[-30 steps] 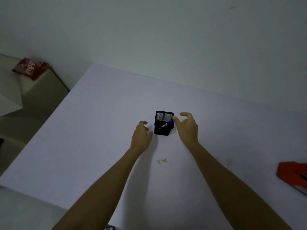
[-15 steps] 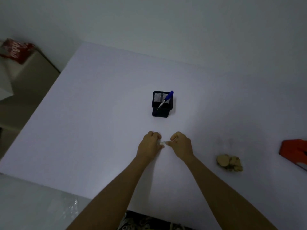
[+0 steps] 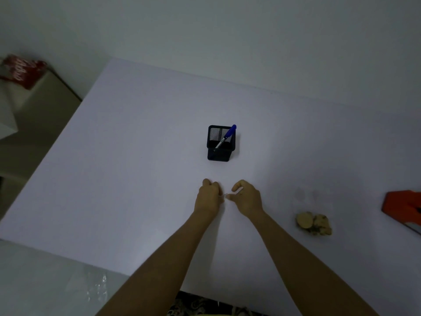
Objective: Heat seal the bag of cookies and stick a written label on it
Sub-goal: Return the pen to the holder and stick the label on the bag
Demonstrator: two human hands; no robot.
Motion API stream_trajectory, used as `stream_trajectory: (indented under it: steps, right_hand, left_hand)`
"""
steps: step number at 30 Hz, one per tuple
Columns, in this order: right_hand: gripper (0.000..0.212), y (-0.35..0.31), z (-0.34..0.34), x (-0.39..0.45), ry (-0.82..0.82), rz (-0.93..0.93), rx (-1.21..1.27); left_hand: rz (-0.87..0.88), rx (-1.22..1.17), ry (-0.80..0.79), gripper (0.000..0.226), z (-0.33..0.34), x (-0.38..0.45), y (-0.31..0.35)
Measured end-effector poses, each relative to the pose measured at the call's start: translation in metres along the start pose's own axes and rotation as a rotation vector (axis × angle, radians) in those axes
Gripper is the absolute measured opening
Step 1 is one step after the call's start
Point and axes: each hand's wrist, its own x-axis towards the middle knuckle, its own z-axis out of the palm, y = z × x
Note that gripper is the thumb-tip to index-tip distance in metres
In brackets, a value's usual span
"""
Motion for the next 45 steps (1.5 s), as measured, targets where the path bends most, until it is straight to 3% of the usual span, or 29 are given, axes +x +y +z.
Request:
stream_trajectory:
  steps: [12, 15, 20, 22, 25, 31, 45]
  right_hand:
    - [0.020, -0.005, -0.001, -0.006, -0.028, -0.130, -0.013]
    - [0.014, -0.016, -0.014, -0.013, -0.062, -0.189, 0.068]
    - [0.010, -0.062, -0.055, -0.034, -0.153, -0.136, 0.212]
    - [0.012, -0.086, -0.074, -0.044, -0.133, -0.136, 0.261]
    - [0.009, -0.125, -0.100, -0.060, -0.067, -0.158, 0.383]
    - [0.009, -0.179, -0.143, -0.095, -0.079, -0.245, 0.633]
    - [0.017, -0.181, -0.192, -0.149, -0.329, -0.209, 0.882]
  left_hand:
    - [0.006, -0.168, 0.006, 0.010, -0.013, -0.002, 0.004]
    - [0.042, -0.267, 0.000, 0.009, -0.034, -0.004, 0.005]
    - [0.096, -0.365, -0.084, 0.007, -0.093, -0.012, 0.022]
    - [0.155, -0.339, 0.039, 0.017, -0.116, -0.019, 0.033]
    - [0.284, -0.334, 0.401, 0.029, -0.140, -0.034, 0.053]
    - [0.509, -0.212, 0.739, 0.015, -0.176, -0.070, 0.102]
    - [0.490, -0.314, 0.923, 0.011, -0.195, -0.125, 0.156]
